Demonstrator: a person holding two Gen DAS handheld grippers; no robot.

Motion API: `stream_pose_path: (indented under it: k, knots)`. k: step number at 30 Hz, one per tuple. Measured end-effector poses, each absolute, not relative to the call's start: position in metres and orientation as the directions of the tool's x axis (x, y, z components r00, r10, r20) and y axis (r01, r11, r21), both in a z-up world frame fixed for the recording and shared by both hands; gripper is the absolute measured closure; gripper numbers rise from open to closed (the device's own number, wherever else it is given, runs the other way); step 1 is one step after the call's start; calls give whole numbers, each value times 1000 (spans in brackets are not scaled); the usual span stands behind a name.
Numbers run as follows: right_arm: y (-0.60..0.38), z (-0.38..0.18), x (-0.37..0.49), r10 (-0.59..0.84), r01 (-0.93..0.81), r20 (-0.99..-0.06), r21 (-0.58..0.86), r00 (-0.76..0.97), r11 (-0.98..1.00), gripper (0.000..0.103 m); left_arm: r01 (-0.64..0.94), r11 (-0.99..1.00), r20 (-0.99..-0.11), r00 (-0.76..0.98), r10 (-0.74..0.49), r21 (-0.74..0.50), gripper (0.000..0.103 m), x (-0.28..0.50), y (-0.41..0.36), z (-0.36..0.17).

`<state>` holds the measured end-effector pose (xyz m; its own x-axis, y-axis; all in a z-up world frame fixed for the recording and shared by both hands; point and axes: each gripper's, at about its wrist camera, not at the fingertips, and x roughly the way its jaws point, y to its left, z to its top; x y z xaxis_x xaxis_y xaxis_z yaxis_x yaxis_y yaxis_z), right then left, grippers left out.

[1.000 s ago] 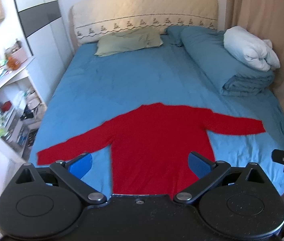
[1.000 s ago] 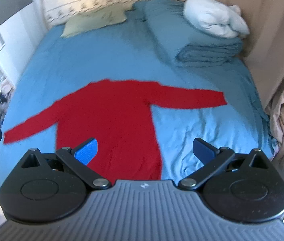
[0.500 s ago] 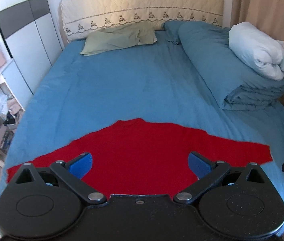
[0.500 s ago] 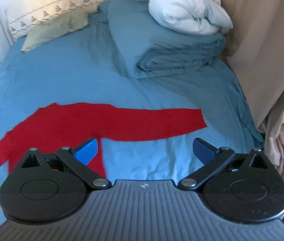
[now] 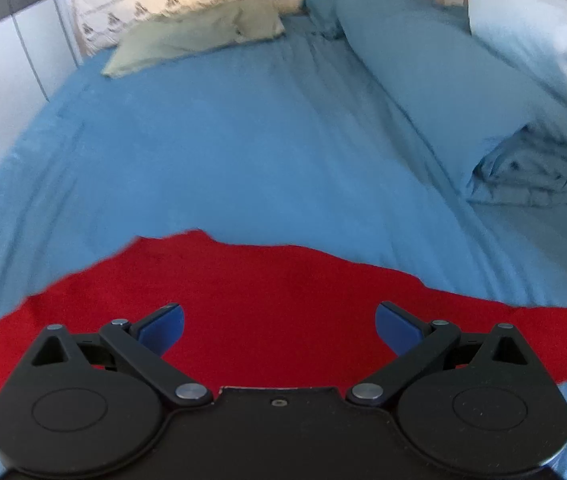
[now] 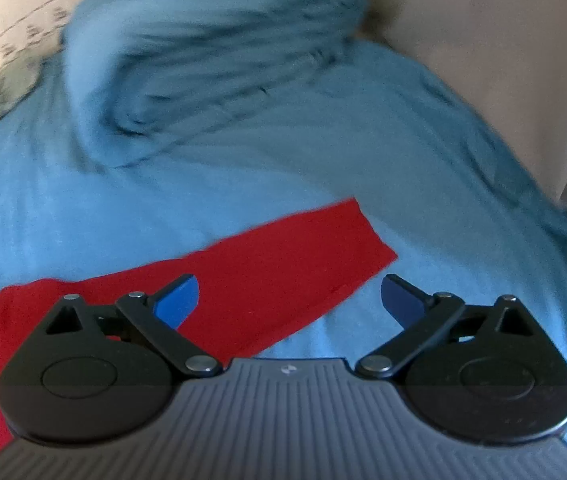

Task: Fold small clothes
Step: 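Move the right tool to a sweater sleeve cuff and grasp it, then lift the held sleeve, fold it across the sweater body, open right tool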

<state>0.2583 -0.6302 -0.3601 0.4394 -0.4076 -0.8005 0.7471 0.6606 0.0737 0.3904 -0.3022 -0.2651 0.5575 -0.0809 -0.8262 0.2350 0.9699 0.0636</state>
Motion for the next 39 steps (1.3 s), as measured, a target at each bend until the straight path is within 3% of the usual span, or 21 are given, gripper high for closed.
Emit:
stream_pose_path:
  k: [2, 8, 14, 17, 19, 21, 31, 39]
  knots:
    - [-646, -391, 259, -399, 766, -811, 91, 428, 636, 0, 246, 967, -846, 527, -77, 65, 0, 407, -315, -297]
    - [-673, -454, 254, -366, 816, -833, 162, 414, 554, 19, 286, 957, -887, 454, -87, 52, 1, 439, -340, -368]
    - [-684, -469, 249, -398, 825, -788, 231, 469, 515, 29, 282, 958, -910, 408, -77, 45, 4, 463, -352, -404]
    - [-701, -473, 245, -404, 839, -772, 294, 491, 458, 50, 285, 958, -919, 388, -75, 42, 3, 470, -358, -415]
    - [-706, -474, 244, -411, 848, -775, 290, 479, 443, 73, 289, 956, -918, 391, -69, 51, 2, 473, -362, -420]
    - [-707, -470, 245, -418, 853, -781, 265, 463, 449, 82, 297, 953, -917, 394, -67, 58, 0, 474, -363, -423]
    - [-652, -388, 287, -412, 735, -682, 276, 604, 619, 82, 294, 956, -927, 356, -117, -7, 0, 482, -347, -406]
    - [-510, -292, 386, -187, 398, -526, 322, 830, 859, 82, 223, 975, -881, 463, -91, 16, 0, 487, -237, -328]
